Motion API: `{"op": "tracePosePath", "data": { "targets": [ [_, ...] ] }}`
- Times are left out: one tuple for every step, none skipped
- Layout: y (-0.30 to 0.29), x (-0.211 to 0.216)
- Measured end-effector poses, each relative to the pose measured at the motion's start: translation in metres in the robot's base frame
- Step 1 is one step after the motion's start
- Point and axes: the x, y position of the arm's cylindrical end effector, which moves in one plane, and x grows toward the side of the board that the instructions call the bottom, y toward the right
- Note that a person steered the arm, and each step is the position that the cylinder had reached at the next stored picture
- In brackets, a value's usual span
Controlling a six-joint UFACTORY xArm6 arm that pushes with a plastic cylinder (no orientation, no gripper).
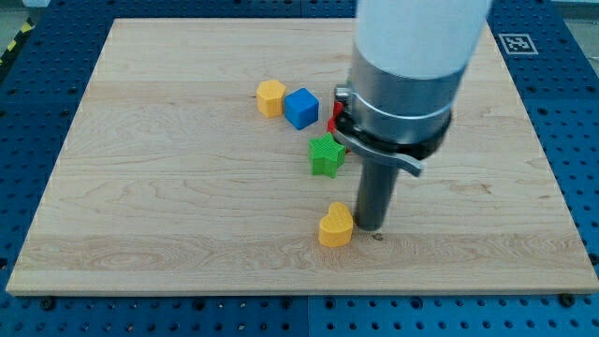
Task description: Push the heart slightly to the left
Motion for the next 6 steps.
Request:
{"op": "tracePosePath", "data": {
  "targets": [
    [-0.006, 0.01],
    [-0.045, 0.014],
    [-0.066, 0.013],
    [-0.101, 0.013],
    [-0.118, 0.02],
    [-0.151, 0.009]
  ]
}}
